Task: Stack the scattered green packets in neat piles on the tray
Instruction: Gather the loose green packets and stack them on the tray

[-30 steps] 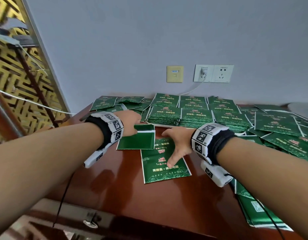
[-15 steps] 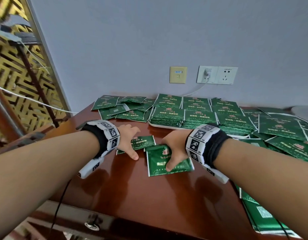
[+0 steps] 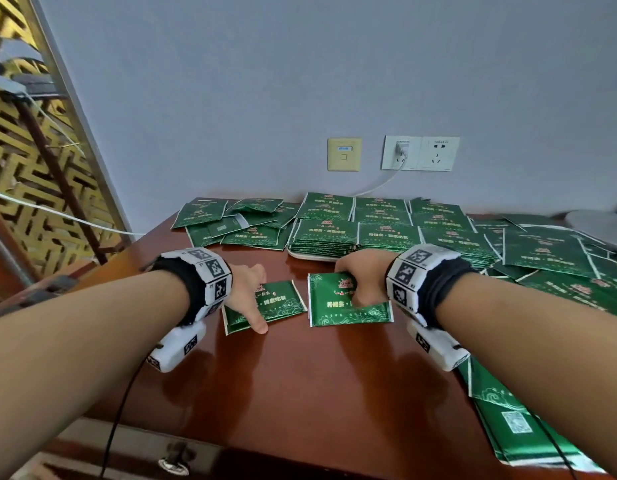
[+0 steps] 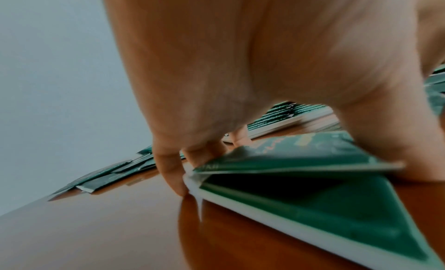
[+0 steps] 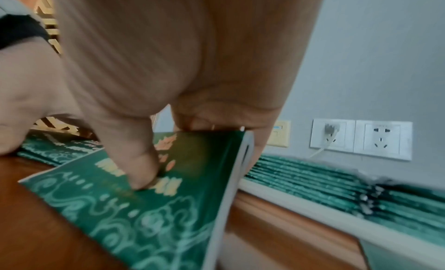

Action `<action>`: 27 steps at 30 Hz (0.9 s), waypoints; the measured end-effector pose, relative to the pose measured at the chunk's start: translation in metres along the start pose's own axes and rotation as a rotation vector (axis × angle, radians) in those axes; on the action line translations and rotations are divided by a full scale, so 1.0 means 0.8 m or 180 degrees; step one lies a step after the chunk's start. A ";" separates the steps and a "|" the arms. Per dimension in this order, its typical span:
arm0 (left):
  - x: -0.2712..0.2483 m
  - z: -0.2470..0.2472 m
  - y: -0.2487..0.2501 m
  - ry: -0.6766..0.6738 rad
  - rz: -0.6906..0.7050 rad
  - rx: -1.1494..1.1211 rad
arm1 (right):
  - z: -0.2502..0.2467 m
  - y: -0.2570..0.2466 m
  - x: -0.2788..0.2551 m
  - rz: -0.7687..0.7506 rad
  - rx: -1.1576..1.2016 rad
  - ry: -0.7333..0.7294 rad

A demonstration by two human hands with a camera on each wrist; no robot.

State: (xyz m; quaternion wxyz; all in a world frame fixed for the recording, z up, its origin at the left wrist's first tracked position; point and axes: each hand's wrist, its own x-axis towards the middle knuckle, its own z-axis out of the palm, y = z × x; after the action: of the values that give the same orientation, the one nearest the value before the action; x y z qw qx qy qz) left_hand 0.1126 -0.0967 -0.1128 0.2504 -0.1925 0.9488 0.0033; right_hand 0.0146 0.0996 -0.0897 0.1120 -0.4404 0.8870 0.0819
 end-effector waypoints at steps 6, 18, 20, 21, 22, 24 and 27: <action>-0.002 0.004 0.016 -0.0013 0.0015 -0.0009 | 0.016 0.000 0.005 0.0287 0.0692 -0.0023; 0.007 -0.066 0.093 0.0692 0.0618 -0.0124 | -0.012 0.085 -0.025 0.0610 0.0928 0.0517; 0.016 -0.084 0.114 0.0985 0.0735 -0.0087 | -0.020 0.107 -0.032 0.0768 0.0951 0.0682; 0.021 -0.093 0.126 0.1121 0.0781 -0.0067 | -0.024 0.118 -0.034 0.0838 0.0984 0.0731; 0.027 -0.102 0.137 0.1248 0.0822 -0.0040 | -0.027 0.129 -0.036 0.0901 0.1039 0.0763; 0.041 -0.118 0.160 0.1377 0.0864 0.0014 | -0.034 0.153 -0.040 0.1010 0.1158 0.0850; 0.064 -0.139 0.195 0.1394 0.0960 0.0032 | -0.044 0.188 -0.041 0.1149 0.1321 0.0945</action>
State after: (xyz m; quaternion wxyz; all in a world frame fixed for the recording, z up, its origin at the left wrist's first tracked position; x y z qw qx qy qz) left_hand -0.0385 0.0173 -0.0537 0.0367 -0.0438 0.9983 -0.0058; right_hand -0.0910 0.2062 -0.0400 0.0525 -0.2507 0.9553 -0.1477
